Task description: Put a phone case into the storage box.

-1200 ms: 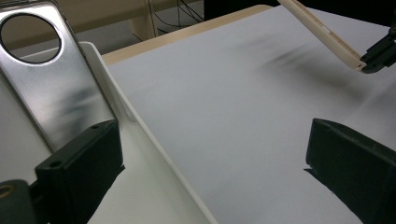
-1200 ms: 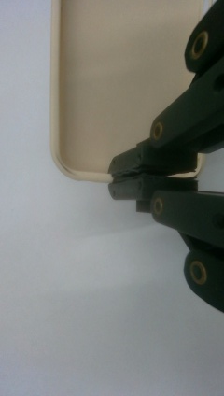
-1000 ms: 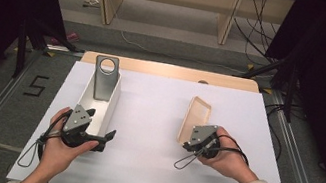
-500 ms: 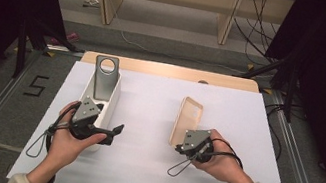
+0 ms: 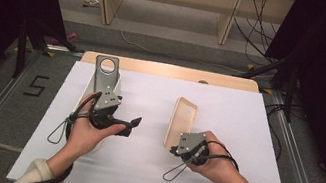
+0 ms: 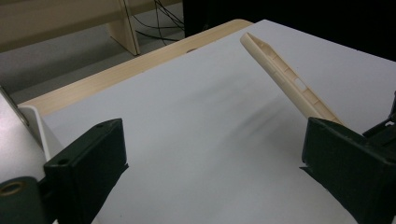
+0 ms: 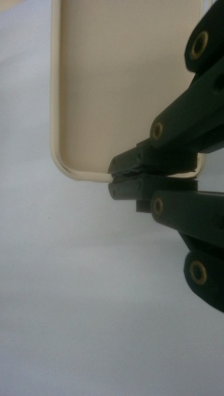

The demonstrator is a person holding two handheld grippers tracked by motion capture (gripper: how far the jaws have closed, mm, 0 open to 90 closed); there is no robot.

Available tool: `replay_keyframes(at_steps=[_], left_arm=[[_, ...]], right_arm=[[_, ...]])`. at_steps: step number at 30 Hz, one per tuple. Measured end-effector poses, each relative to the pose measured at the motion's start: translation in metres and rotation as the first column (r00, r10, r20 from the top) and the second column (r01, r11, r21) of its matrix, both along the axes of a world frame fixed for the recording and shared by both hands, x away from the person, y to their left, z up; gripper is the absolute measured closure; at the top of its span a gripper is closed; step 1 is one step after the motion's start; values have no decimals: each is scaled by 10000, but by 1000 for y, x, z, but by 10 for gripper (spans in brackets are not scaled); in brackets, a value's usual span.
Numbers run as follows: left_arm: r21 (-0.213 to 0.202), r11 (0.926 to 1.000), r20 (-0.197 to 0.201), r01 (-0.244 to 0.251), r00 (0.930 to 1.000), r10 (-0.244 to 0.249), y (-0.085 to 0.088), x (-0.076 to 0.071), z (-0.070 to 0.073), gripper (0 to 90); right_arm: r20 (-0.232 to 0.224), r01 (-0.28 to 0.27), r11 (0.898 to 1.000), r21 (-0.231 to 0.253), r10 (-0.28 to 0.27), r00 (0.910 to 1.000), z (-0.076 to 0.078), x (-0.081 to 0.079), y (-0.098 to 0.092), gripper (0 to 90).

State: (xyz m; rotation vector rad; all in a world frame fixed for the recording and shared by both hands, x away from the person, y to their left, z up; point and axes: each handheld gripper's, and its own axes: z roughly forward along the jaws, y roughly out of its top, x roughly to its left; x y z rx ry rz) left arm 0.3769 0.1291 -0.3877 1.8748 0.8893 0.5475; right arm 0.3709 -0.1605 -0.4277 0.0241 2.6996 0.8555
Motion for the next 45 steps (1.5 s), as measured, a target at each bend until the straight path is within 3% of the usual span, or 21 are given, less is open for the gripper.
replay_keyframes(at_steps=[19,29,31,38,43,45], left_arm=[[192,9995,-311,263,9992,-257,-30,22,9,82],[332,9985,-389,437,9983,-424,-45,31,13,97],[331,9984,-409,453,9982,-439,-48,33,13,104],[399,9979,-554,519,9972,-497,-56,39,13,133],[403,9973,-636,611,9963,-585,-63,44,13,155],[445,9969,-678,652,9958,-621,-66,45,13,159]], right_arm=[[172,-276,9996,112,274,9995,0,-5,9,883],[-75,-213,9998,57,213,9997,0,-9,13,883],[184,-347,9993,112,345,9992,-1,-8,14,883],[78,-350,9993,107,349,9994,0,-10,15,883],[239,-466,9988,148,462,9986,0,-9,17,883],[45,-457,9989,101,456,9989,-1,-11,17,883]])
